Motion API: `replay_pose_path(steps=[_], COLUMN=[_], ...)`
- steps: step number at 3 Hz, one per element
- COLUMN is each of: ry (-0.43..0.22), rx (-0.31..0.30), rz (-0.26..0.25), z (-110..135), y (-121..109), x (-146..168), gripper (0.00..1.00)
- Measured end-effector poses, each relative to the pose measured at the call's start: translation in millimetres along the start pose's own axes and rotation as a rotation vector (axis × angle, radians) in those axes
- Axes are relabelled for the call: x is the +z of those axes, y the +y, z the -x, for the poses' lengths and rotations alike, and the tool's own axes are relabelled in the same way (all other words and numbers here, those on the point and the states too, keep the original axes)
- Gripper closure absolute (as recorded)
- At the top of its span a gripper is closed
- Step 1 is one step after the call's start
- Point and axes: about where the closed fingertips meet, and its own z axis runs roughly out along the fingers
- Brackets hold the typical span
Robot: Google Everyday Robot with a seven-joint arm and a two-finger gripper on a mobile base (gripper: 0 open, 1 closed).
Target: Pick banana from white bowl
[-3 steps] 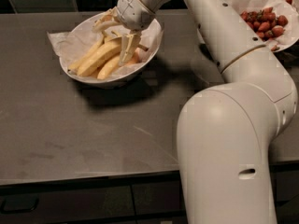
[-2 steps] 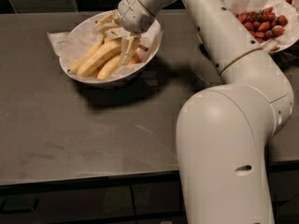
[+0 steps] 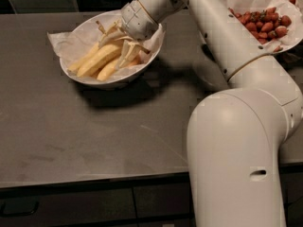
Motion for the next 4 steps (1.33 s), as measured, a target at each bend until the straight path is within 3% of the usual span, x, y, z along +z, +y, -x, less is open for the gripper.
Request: replay_pose_path(steps=[1, 2, 3, 4], ry=[-0.013, -0.009, 0.041, 0.142], rx=[0.009, 0.018, 0.027, 0.017], rz=[0.003, 0.005, -0.019, -0.087], z=[2, 2, 4, 17], y=[5, 9, 10, 9], x=[2, 1, -14, -48], gripper=[0.91, 1.00, 1.00, 1.00])
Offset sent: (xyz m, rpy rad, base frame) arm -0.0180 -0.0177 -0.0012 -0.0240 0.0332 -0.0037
